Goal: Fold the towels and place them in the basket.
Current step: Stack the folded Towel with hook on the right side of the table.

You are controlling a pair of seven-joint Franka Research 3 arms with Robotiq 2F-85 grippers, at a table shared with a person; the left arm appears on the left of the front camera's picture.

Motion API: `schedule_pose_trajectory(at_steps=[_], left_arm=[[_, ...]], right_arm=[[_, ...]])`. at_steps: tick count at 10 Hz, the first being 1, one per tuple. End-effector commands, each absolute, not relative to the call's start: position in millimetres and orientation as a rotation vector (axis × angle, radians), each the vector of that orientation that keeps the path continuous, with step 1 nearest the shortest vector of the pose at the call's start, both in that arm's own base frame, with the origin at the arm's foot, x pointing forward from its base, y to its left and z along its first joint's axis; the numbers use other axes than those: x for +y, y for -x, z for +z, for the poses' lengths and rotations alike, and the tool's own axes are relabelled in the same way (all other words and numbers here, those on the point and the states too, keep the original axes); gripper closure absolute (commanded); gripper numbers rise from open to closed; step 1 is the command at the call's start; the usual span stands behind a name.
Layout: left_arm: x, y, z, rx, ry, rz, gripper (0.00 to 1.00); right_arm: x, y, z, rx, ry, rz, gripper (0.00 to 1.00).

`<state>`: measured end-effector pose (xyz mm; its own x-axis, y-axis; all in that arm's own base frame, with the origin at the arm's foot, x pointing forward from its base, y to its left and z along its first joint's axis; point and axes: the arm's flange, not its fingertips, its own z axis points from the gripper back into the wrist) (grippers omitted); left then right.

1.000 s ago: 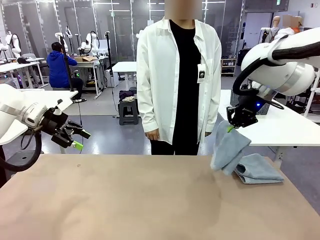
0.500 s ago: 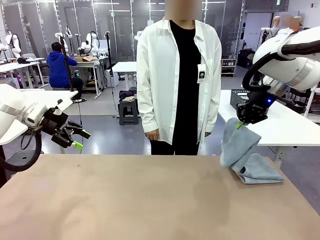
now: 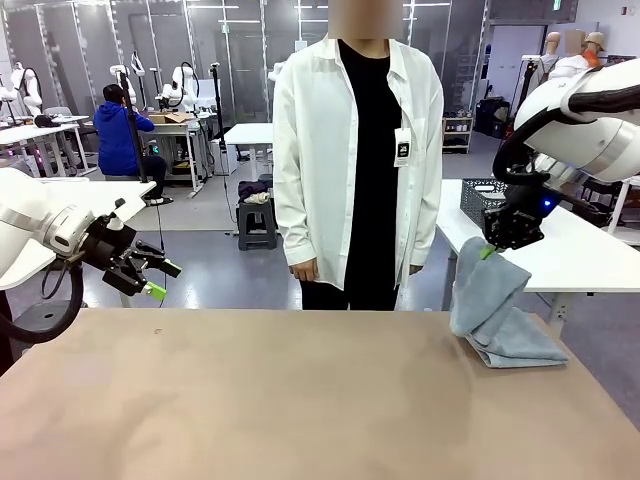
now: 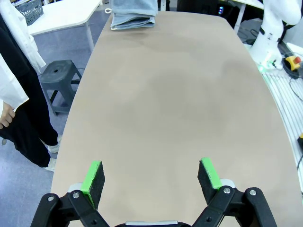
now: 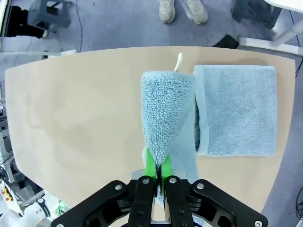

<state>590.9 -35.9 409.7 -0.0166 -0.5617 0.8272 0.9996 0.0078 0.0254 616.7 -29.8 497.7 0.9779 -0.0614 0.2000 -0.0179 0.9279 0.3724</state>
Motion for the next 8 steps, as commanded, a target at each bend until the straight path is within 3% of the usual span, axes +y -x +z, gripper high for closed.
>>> schedule_pose_trajectory(at_steps=[1, 8], left_arm=[[-36, -589, 411, -0.783, 0.738, -1.441, 0.00], [-36, -589, 411, -0.783, 0.738, -1.441, 0.00]], right_arm=[[-27, -615, 499, -0.211, -0.384, -0.018, 0.95], [-66, -647, 486, -0.168, -0.525, 0.019, 0.95]])
